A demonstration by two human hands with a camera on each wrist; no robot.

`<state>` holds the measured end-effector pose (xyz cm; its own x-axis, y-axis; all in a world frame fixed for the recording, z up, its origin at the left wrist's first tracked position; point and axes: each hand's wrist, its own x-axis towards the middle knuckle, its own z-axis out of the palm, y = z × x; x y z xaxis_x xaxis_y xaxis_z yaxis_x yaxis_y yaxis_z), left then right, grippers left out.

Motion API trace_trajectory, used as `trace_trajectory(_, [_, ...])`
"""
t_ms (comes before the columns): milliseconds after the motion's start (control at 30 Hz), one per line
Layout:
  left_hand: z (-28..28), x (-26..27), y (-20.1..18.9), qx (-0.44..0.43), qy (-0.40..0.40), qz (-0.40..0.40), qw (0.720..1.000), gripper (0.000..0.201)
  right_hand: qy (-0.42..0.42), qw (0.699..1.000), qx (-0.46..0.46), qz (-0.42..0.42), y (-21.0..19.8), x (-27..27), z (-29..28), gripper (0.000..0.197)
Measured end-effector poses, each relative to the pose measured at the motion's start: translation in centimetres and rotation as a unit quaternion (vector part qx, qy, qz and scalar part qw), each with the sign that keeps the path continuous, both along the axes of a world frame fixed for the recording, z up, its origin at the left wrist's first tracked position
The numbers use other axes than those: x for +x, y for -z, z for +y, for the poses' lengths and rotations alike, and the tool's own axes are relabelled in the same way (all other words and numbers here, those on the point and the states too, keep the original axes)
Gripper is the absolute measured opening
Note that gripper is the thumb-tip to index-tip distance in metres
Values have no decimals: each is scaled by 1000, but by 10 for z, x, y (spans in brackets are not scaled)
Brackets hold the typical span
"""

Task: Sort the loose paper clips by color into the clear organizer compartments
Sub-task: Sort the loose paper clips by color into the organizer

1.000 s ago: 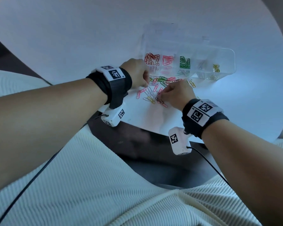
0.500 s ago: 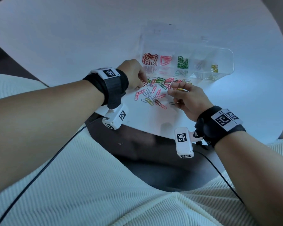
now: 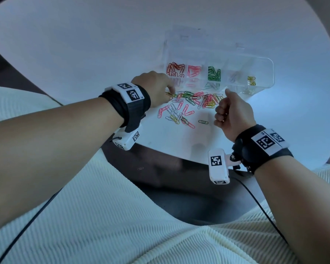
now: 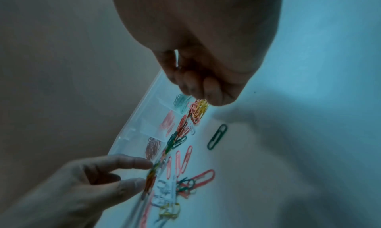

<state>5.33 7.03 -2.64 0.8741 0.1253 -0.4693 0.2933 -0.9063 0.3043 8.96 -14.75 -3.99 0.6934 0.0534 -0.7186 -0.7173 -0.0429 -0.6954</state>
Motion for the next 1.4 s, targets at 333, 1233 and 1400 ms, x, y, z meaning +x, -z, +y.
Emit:
trace_trajectory(333, [-2,-1,7,26,4,-21,999,12,-215,914,-261,-225,3,3,27,50])
trace_trajectory(1233, [-5,0,5,52,14,-20,998,16,-420,731,-426,-328,8,11,42,19])
trace_trajectory(1400, [-7,0,3,65,33,-11,997,15,-431,713,-459,-309,12,9,44,18])
